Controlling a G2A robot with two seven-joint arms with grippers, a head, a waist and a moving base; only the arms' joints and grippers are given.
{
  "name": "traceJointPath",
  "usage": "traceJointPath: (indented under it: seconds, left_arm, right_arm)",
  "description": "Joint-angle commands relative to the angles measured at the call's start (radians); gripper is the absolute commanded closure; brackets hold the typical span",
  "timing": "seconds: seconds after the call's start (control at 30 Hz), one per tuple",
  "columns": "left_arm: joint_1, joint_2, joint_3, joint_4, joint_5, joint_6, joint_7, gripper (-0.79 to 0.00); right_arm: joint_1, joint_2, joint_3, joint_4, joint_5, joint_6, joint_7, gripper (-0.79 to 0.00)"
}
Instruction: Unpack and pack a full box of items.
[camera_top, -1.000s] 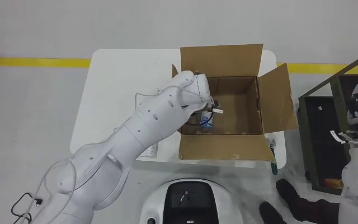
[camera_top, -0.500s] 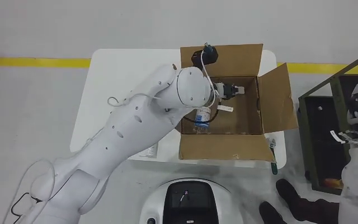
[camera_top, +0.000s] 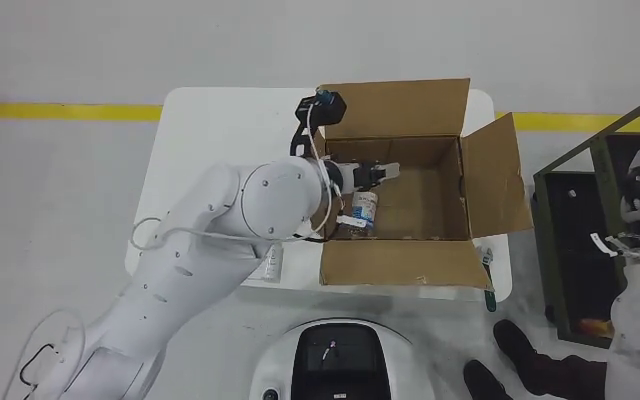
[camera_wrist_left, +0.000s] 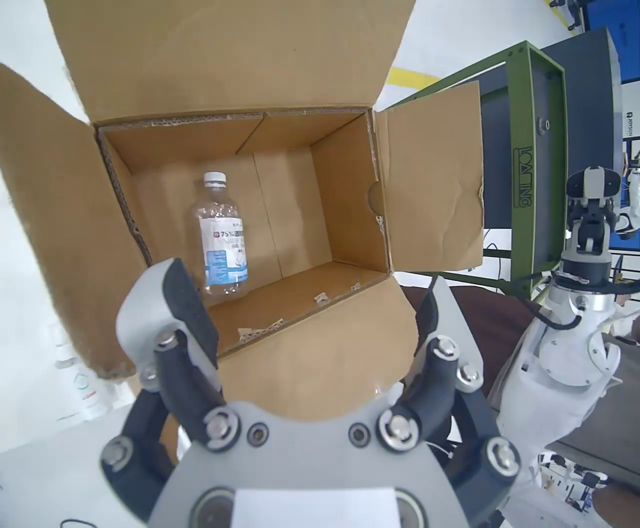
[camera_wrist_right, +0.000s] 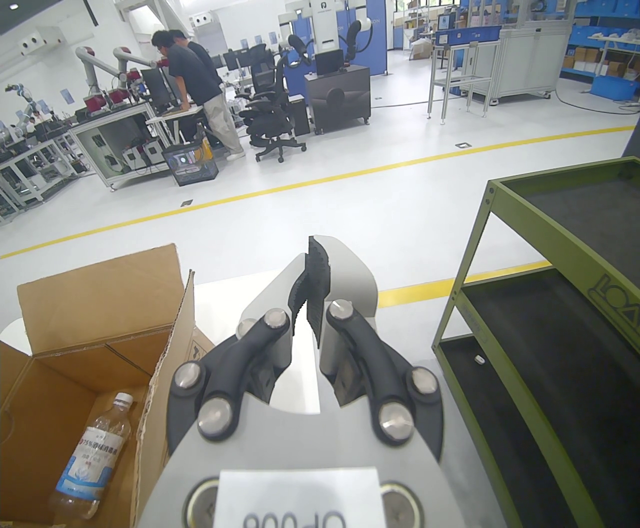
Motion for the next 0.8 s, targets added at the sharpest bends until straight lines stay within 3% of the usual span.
traceJointPath:
  seconds: [0.0, 0.53, 0.77]
  left_arm:
    - [0.028, 0.020, -0.017, -0.027, 0.001, -0.018, -0.018, -0.785]
    - [0.056, 0.025, -0.029, -0.040, -0.014, -0.044, 0.010, -0.785]
    - [0.048, 0.053, -0.047, -0.096, 0.186, -0.073, -0.073, -0.785]
  right_arm:
    - [0.000, 0.000, 0.000, 0.000, 0.000, 0.000, 0.000, 0.000]
    - [0.000, 0.000, 0.000, 0.000, 0.000, 0.000, 0.000, 0.000]
    - [0.000, 0.000, 0.000, 0.000, 0.000, 0.000, 0.000, 0.000]
